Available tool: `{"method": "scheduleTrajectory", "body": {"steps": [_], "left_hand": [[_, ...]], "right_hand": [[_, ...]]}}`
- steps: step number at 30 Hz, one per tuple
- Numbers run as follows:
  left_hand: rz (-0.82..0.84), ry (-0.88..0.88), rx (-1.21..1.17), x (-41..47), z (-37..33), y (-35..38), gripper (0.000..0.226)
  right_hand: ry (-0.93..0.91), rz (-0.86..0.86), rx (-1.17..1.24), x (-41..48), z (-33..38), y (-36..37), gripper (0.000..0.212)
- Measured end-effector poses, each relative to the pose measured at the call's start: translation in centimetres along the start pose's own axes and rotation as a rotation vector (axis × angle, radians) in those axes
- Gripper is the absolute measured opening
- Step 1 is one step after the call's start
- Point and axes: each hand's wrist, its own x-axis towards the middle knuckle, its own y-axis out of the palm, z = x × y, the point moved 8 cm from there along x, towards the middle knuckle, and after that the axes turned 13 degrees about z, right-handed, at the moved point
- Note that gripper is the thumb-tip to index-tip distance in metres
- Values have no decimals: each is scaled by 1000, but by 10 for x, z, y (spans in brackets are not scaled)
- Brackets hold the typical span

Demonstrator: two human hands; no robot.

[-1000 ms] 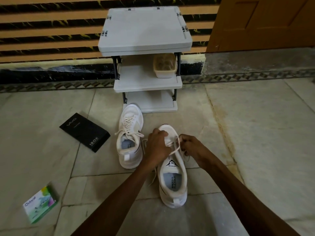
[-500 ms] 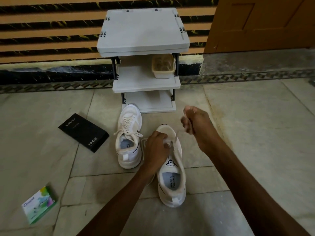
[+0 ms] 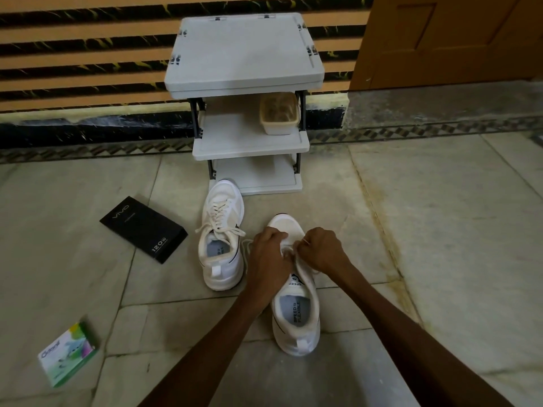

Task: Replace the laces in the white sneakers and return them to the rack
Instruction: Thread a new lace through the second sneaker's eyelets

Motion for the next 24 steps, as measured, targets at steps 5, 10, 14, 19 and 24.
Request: {"method": "scheduleTrajectory", "body": {"steps": [5, 10, 14, 19, 24], "left_hand": [[-6, -12, 60, -2, -3, 0, 39], [3, -43, 164, -2, -11, 4, 42], [-28, -37, 204, -3, -15, 3, 37], [-20, -34, 242, -2, -15, 4, 32], [-9, -45, 221, -6, -18, 2, 34]], "right_hand": [[104, 139, -101, -2, -3, 9, 40], [74, 351, 432, -15, 2, -5, 34], [-32, 459, 1105, -35, 28, -32, 33], [-204, 517, 1300, -59, 58, -59, 26], [-282, 286, 759, -63, 69, -90, 29]]}}
